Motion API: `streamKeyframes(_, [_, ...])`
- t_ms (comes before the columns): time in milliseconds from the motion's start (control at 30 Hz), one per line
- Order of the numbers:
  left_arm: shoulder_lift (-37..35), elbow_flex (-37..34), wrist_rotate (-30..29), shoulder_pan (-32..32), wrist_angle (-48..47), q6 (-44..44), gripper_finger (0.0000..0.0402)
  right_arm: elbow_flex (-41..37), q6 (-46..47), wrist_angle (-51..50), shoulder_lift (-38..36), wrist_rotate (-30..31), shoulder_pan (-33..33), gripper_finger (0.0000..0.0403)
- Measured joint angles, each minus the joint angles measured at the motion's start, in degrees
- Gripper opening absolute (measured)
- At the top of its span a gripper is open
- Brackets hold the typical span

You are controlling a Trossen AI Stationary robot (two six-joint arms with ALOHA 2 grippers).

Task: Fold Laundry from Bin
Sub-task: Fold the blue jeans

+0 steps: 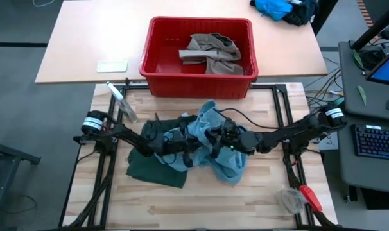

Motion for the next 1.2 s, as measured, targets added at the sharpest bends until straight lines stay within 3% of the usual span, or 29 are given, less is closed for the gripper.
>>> streamKeyframes(300, [-13.75, 0.20, 9.94, -1.57, -1.08, 4.78, 0.0014, -0.22, -3.85, -9.53, -10.30, -0.67, 5.72, 0.0164])
streamKeyframes(467, [-22.70, 0.31, 16.57, -1.63, -3.82, 4.52, 0.0002, -0.31, -5.51, -9.74, -13.38, -0.29, 7.94, 0.0210])
streamKeyframes(633, [-30.68, 0.48, 19.67, -1.77, -8.98, 4.48, 0.0002, -0.29, -6.52, -9.22, -14.45, -0.13, 9.38, 0.0238])
streamKeyframes(767, [-35.06, 1.88, 19.32, -1.75, -21.38, 5.44, 0.0006, -0.28, -7.27, -9.25, -14.14, 0.18, 9.63, 0.0248])
streamKeyframes(867, [-35.25, 2.88, 17.18, -1.77, -31.63, 5.05, 0.0016, -0.28, -7.81, -8.89, -13.04, 0.21, 9.58, 0.0239])
streamKeyframes(967, [-33.61, 3.28, 11.02, -1.79, -36.06, 4.70, 0.0024, -0.28, -9.02, -8.56, -11.31, 0.35, 8.75, 0.0206])
streamKeyframes(1200, [-29.82, 2.54, -1.46, -1.79, -39.27, 6.66, 0.0025, -0.26, -9.63, -9.41, -5.98, 0.79, 4.55, 0.0048])
